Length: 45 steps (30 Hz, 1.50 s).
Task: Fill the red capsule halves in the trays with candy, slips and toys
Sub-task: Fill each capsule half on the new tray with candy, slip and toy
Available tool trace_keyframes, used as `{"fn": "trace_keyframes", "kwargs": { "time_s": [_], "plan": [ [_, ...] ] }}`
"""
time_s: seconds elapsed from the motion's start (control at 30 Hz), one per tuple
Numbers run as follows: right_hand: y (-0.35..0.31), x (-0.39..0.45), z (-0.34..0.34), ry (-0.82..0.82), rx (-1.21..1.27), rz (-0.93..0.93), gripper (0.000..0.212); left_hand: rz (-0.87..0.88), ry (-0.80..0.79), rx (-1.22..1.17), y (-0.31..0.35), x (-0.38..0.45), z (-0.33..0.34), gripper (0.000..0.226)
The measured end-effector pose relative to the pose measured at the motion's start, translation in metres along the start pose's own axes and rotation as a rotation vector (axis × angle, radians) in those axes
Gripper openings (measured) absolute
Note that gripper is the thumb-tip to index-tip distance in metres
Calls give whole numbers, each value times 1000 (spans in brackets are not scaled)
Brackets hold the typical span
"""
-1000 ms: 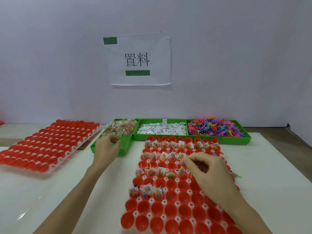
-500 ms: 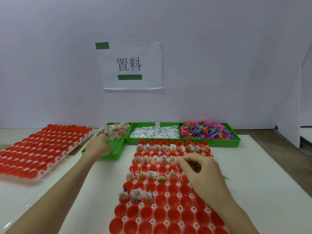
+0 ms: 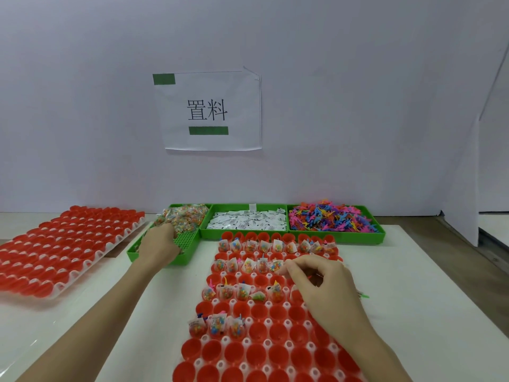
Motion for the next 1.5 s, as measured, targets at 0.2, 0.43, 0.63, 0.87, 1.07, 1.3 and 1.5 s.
{"fn": "trace_keyframes", "kwargs": {
  "time_s": [0.2, 0.43, 0.63, 0.87, 1.07, 1.3, 1.5],
  "plan": [
    [4, 1, -1, 10, -10, 1, 19, 67, 124, -187, -2, -4, -4, 19],
    [2, 5, -7, 44, -19, -14, 19, 21, 420, -619, 7, -36, -31, 10],
    [2, 5, -10, 57, -13, 6, 18, -4, 397, -872, 27, -74, -23, 15],
    [5, 6, -13, 57, -8, 47, 21, 29, 110, -1125, 45, -99, -27, 12],
    [4, 6, -14, 75, -33, 31, 20, 39, 11, -1225, 46, -104, -30, 21],
    [5, 5, -11, 61, -29, 53, 19, 77, -14, -1275, 52, -109, -41, 22],
    [7, 5, -7, 39, -35, 45, 20, 153, -33, -1286, 60, -116, -43, 22]
  ]
}}
Point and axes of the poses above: each hand's wrist, its own x-axis towards the middle knuckle, its own z-axis out of the palm, y = z × x, the point moved 4 cm from there along x, towards the middle knuckle, and after that the axes turned 9 degrees about y, right-handed, at the moved point
